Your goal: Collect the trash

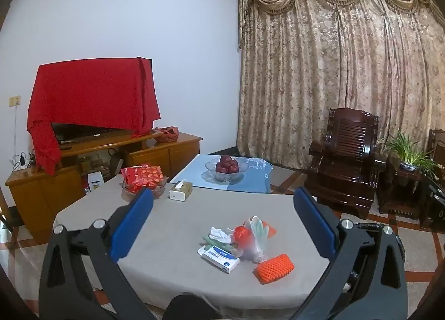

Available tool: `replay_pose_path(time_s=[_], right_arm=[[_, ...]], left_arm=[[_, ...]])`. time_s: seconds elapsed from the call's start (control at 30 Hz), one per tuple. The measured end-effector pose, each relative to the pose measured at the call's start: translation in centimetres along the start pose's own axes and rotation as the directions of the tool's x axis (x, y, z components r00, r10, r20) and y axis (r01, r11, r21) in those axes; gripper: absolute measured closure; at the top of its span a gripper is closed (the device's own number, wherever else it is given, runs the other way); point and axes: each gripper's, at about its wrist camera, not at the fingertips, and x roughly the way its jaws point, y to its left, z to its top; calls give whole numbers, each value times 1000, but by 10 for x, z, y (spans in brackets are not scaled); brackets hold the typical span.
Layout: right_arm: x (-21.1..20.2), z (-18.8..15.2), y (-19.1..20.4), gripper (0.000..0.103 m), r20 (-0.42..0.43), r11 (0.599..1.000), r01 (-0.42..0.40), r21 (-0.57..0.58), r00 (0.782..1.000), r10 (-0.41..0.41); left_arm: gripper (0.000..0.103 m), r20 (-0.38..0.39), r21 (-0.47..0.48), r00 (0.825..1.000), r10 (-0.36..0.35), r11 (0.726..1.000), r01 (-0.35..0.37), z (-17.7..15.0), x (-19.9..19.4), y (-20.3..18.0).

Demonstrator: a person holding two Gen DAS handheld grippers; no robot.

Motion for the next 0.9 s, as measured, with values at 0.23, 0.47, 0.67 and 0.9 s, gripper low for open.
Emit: replay_pose_path(time_s=[0.23,0.47,0.67,0.9], right_arm=[[-3,-1,0,6,19,1000,-2,-3,1000,3],[-3,0,3,6,11,1000,-1,-7,1000,1],[-2,3,8,6,13,1000,5,-8,1000,-5],[-3,6,5,6,15,1000,-3,-9,1000,3]], left_arm=[[5,0,-2,1000,-2,1000,2,0,0,0],[5,-4,0,1000,-8,1000,8,0,1,1],[5,-4,-1,1000,-2,1000,2,-2,-2,1],[5,-3,-1,1000,-1,1000,1,-2,-6,-6]])
